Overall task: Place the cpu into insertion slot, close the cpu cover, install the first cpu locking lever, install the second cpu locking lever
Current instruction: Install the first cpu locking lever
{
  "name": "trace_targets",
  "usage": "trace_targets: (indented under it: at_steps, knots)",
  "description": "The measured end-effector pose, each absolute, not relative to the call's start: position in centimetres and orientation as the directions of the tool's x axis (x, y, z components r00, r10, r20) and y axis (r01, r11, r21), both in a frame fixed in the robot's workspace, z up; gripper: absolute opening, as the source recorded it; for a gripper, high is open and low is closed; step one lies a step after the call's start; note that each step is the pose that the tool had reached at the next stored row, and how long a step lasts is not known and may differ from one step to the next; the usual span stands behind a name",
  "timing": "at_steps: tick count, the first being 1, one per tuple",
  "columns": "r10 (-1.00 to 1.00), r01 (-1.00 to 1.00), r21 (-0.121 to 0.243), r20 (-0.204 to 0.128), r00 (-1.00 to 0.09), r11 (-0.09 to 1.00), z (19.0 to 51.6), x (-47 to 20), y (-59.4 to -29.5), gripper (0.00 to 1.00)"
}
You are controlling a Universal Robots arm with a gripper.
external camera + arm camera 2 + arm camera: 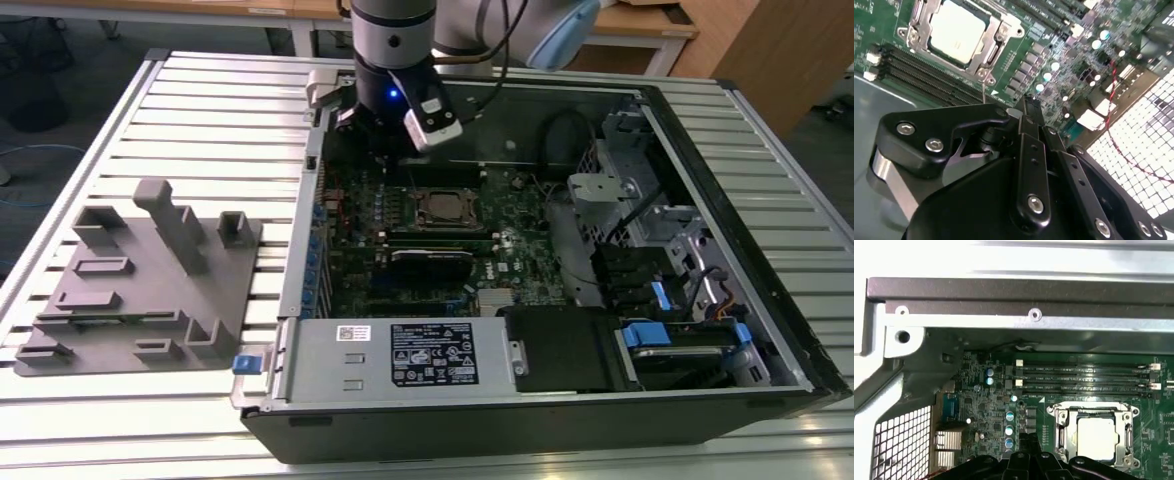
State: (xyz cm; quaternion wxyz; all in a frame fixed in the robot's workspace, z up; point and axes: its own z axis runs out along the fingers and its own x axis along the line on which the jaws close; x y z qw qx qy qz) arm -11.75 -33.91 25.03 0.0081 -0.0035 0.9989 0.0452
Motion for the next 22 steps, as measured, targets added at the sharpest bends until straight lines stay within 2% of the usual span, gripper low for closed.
trace_targets:
  at_steps: [5, 10, 14, 22]
  knots:
    - [-0.005, -0.008, 0.177, -0.019, -1.0, 0.984, 25.03, -11.75, -33.9, 0.11]
    - [-0.005, -0.008, 0.185, -0.019, -1.0, 0.983, 25.04, -11.75, -33.91, 0.11]
    - [-0.004, -0.008, 0.211, -0.019, -1.0, 0.977, 25.03, -11.75, -33.91, 0.11]
    - [-0.004, -0.008, 0.226, -0.02, -1.0, 0.974, 25.02, -11.47, -33.9, 0.11]
